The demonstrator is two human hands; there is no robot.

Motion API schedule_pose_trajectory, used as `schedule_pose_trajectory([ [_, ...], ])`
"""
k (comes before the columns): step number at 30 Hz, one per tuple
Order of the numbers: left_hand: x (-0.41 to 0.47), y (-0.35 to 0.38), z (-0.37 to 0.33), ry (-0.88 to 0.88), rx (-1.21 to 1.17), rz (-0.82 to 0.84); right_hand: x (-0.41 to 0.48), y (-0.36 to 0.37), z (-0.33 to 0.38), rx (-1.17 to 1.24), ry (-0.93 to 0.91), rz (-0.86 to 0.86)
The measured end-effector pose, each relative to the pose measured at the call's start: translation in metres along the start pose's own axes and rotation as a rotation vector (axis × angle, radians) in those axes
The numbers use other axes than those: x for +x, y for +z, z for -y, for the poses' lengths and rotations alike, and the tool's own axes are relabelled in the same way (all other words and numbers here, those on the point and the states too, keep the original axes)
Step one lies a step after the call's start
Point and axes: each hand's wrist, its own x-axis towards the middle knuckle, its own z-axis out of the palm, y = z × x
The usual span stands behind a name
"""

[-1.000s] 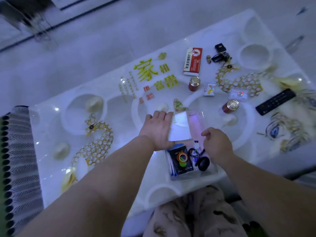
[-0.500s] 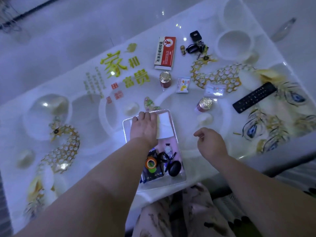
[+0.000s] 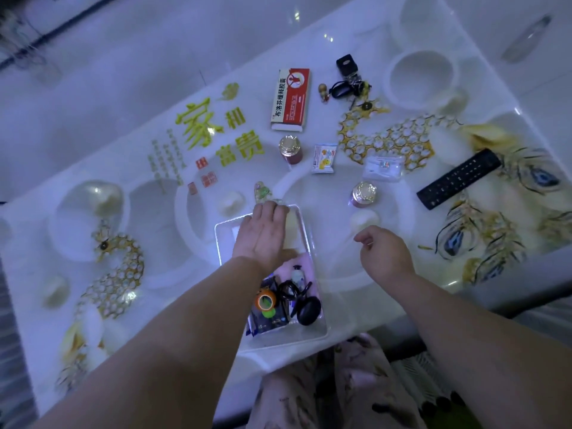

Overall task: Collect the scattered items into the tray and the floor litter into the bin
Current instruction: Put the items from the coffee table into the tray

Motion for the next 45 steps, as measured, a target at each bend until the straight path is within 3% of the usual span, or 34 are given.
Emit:
schedule_pose_trajectory([
  [7, 0.041, -0.033, -0.028, 0.02, -0.21, -0.008, 0.028, -0.038, 0.011, -0.054, -0.025, -0.093],
  [16, 0.105, -0.044, -0.041, -0.27, -0.353, -0.075, 0.068, -0.047, 0.014, -0.135, -0.135, -0.099],
  [31, 0.152, -0.052, -0.031, -0.396, -0.211, 0.02, 0.082, -0.042, 0.011, -0.126, -0.219, -0.046],
  [41, 0.142, -0.041, -0.019, -0.466, -0.217, -0.002, 0.084, -0.036, 0.013, -0.144, -0.191, -0.079],
  [45, 0.133, -0.04, -0.015, -0.454, -0.267, -0.081, 0.083, -0.036, 0.012, -0.135, -0.166, -0.089],
])
